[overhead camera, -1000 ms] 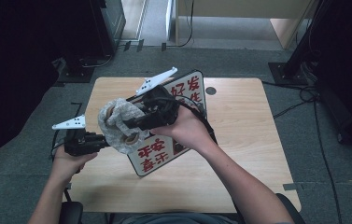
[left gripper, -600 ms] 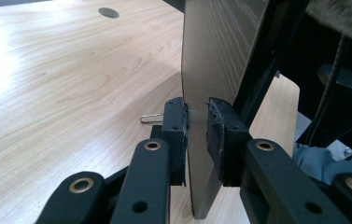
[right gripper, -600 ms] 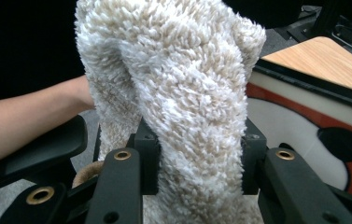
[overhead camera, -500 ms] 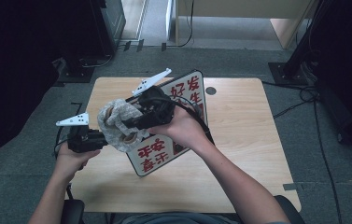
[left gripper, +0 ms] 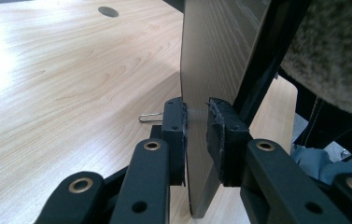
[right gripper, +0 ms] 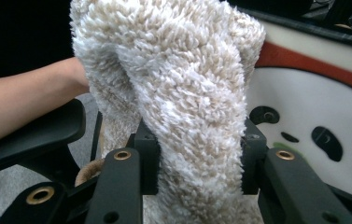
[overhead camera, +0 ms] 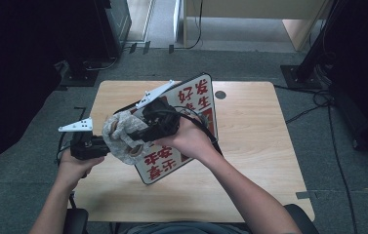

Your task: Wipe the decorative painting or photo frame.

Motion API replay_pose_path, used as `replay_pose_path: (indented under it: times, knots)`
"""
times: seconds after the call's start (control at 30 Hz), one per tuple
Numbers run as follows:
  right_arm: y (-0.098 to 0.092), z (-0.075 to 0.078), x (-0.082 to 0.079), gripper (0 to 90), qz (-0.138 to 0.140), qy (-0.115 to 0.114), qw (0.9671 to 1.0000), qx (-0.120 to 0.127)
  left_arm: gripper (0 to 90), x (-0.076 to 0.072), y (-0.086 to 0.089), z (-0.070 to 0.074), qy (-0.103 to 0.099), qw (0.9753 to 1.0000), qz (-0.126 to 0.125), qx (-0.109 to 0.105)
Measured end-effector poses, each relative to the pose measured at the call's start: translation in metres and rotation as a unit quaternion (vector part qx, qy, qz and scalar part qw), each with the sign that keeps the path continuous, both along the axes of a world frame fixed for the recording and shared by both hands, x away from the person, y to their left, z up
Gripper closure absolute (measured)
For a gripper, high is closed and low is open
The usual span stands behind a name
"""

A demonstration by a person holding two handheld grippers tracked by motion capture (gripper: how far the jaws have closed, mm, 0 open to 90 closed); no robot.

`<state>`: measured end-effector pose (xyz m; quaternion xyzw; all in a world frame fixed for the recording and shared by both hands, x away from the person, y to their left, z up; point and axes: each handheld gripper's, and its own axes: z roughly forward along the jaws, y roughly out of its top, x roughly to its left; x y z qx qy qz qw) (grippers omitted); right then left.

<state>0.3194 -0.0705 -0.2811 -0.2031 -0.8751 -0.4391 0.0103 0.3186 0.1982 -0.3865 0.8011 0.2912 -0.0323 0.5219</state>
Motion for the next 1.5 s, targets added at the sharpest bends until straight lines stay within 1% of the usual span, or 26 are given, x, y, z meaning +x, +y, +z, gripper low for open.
replay_pose_path:
  times: [0.13, 0.33, 0.53, 0.8, 1.1, 1.33, 1.4, 1.5]
  knots:
    - [0.000, -0.006, -0.001, 62.6, 0.002, 0.004, 1.0000, -0.004, 77.7, 0.000, 0.000, 0.000, -0.001, 1.0000, 0.000, 0.000]
    - [0.000, -0.015, -0.002, 62.6, 0.008, 0.003, 1.0000, -0.004, 77.7, 0.000, 0.000, 0.000, 0.000, 1.0000, 0.000, -0.001]
    - [0.000, -0.026, -0.005, 62.6, 0.009, 0.012, 0.9999, -0.006, 78.0, 0.000, 0.000, 0.000, 0.006, 1.0000, 0.000, -0.003]
    - [-0.001, -0.039, -0.008, 62.6, 0.013, 0.021, 0.9996, -0.012, 78.0, 0.000, 0.000, 0.000, 0.007, 1.0000, 0.000, -0.004]
    - [-0.001, -0.054, -0.010, 62.6, 0.016, 0.031, 0.9993, -0.016, 77.8, 0.000, 0.000, -0.001, 0.005, 1.0000, 0.001, -0.004]
    - [-0.003, -0.068, -0.014, 62.5, 0.018, 0.029, 0.9993, -0.012, 77.7, 0.000, 0.000, -0.001, 0.005, 1.0000, 0.001, -0.004]
    - [-0.004, -0.071, -0.015, 62.6, 0.015, 0.035, 0.9992, -0.013, 77.8, 0.000, 0.000, -0.001, 0.005, 1.0000, 0.001, -0.004]
    - [-0.004, -0.077, -0.016, 62.6, 0.017, 0.036, 0.9991, -0.015, 77.7, -0.001, 0.000, 0.000, 0.002, 1.0000, 0.000, -0.002]
